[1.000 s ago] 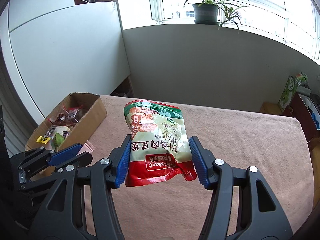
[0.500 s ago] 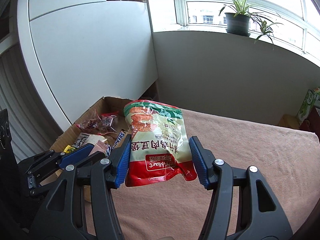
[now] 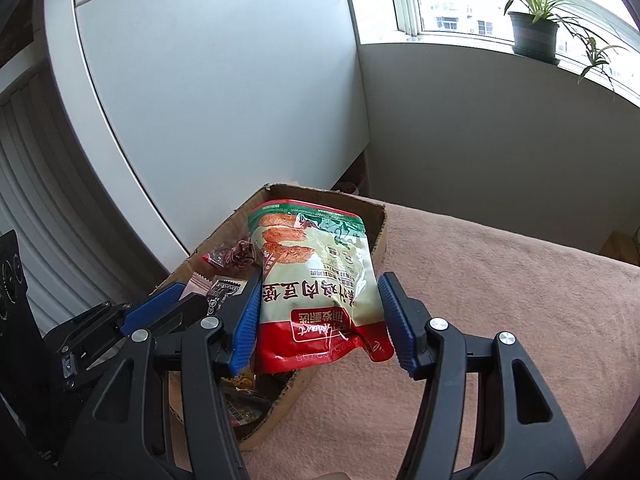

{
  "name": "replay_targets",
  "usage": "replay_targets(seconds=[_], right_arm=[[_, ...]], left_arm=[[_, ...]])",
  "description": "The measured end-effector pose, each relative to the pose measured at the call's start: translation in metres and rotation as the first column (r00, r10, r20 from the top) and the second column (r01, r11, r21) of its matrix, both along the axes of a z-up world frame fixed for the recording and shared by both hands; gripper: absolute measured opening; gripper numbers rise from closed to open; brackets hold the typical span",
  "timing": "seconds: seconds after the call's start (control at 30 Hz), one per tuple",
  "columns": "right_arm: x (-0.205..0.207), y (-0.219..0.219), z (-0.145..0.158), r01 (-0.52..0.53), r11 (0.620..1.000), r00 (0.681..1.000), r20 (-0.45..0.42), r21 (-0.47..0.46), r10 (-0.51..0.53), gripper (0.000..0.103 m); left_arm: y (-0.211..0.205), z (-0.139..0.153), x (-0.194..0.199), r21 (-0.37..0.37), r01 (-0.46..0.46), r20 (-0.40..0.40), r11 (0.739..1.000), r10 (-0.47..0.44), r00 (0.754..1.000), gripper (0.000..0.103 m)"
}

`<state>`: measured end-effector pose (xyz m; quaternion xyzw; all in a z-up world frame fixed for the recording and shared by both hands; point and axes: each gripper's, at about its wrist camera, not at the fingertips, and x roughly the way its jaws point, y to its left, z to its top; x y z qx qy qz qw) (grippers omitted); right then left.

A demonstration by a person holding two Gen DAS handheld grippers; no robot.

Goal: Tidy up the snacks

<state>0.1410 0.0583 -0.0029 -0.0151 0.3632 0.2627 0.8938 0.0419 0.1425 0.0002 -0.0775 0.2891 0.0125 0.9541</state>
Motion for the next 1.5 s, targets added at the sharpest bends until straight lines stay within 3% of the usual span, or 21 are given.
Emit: replay_targets(seconds=[0.2, 0.27, 0.37, 0.47, 0.53, 0.6, 0.7, 1.0, 1.13, 1.5], right_arm=[[0.013, 0.014, -0.017, -0.022, 0.999, 0.998, -0.056, 0.041, 0.025, 0.061], [0.016, 0.015, -0.02, -0.022, 0.997, 0.997, -0.072, 0.072, 0.028, 0.069], [0.02, 0.016, -0.024, -0.027, 0.994, 0.995, -0.088, 0.105, 0.036, 0.071], [0.017, 0.015, -0.023, -0.021, 0.995, 0.997, -0.076, 0.1, 0.029, 0.077], [0.015, 0.014, -0.02, -0.02, 0.994, 0.998, -0.06, 0.112, 0.027, 0.082], [0.013, 0.012, -0.017, -0.022, 0.992, 0.998, -0.048, 0.128, 0.029, 0.088], [0.011, 0.011, -0.013, -0.018, 0.991, 0.999, -0.035, 0.13, 0.023, 0.088], [0.007, 0.004, -0.013, -0.005, 0.995, 1.0, -0.023, 0.103, 0.007, 0.088], [0.005, -0.001, -0.012, 0.003, 0.995, 1.0, -0.023, 0.1, -0.001, 0.088], [-0.025, -0.016, 0.004, 0.012, 1.0, 0.997, 0.081, 0.026, -0.014, 0.093]], left_arm=[[0.014, -0.008, 0.002, -0.005, -0.029, -0.024, 1.0, 0.029, 0.999, 0.018], [0.017, -0.009, 0.002, -0.006, -0.036, -0.025, 0.999, 0.035, 0.999, 0.019], [0.021, -0.009, 0.001, -0.015, -0.051, -0.027, 0.999, 0.051, 0.998, 0.019], [0.025, -0.009, 0.001, -0.022, -0.058, -0.026, 0.998, 0.058, 0.998, 0.03], [0.025, -0.009, 0.0, -0.026, -0.061, -0.022, 0.998, 0.06, 0.998, 0.048], [0.025, -0.008, -0.002, -0.024, -0.064, -0.015, 0.998, 0.063, 0.998, 0.05], [0.025, -0.008, -0.003, -0.024, -0.068, -0.014, 0.997, 0.068, 0.998, 0.057], [0.024, -0.008, -0.009, -0.026, -0.069, -0.013, 0.997, 0.069, 0.998, 0.057], [0.022, -0.008, -0.011, -0.02, -0.07, -0.01, 0.997, 0.07, 0.998, 0.065], [0.01, -0.002, -0.027, 0.006, -0.084, 0.019, 0.996, 0.084, 0.996, 0.072]])
